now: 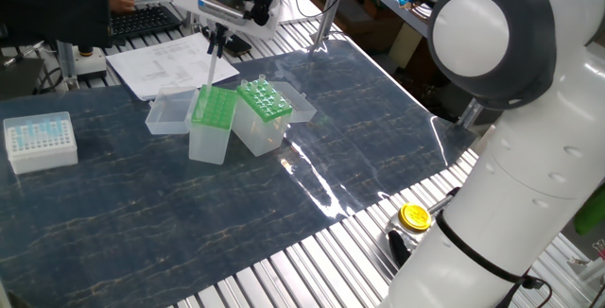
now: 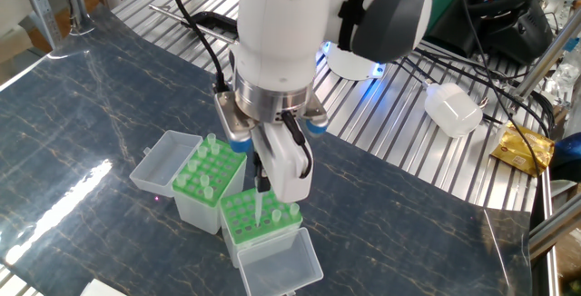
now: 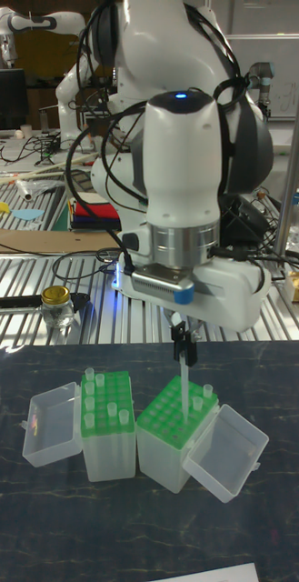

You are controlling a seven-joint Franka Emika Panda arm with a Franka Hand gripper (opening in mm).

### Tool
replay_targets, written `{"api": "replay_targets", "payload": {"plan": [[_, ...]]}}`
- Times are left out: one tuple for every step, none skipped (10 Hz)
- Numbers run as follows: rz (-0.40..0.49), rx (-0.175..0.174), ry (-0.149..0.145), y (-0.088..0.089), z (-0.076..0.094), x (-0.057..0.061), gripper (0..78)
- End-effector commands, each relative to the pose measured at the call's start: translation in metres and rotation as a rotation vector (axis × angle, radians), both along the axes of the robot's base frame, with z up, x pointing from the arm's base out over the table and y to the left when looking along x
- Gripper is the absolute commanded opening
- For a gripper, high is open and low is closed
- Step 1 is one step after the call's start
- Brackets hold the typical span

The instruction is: Transfer all large pipette tips from one holder to another

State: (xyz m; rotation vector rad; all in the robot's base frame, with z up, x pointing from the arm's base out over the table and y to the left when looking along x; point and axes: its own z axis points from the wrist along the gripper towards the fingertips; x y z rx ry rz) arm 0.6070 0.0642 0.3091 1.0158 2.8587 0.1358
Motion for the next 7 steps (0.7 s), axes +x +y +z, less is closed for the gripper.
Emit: {"api": "replay_targets", "payload": {"plan": [[-0.003, -0.017, -0.014, 0.007, -0.013, 0.000, 2.4], [0.001, -0.021, -0.013, 0.008, -0.015, 0.000, 2.4], [0.015, -0.027, -0.013, 0.007, -0.019, -0.001, 2.4], [0.031, -0.040, -0.014, 0.005, -0.023, -0.002, 2.4], [0.034, -0.045, -0.014, 0.004, -0.027, -0.002, 2.4], [0.034, -0.047, -0.013, 0.002, -0.029, -0.002, 2.4], [0.035, -0.046, -0.012, 0.002, -0.031, -0.002, 2.4]]}}
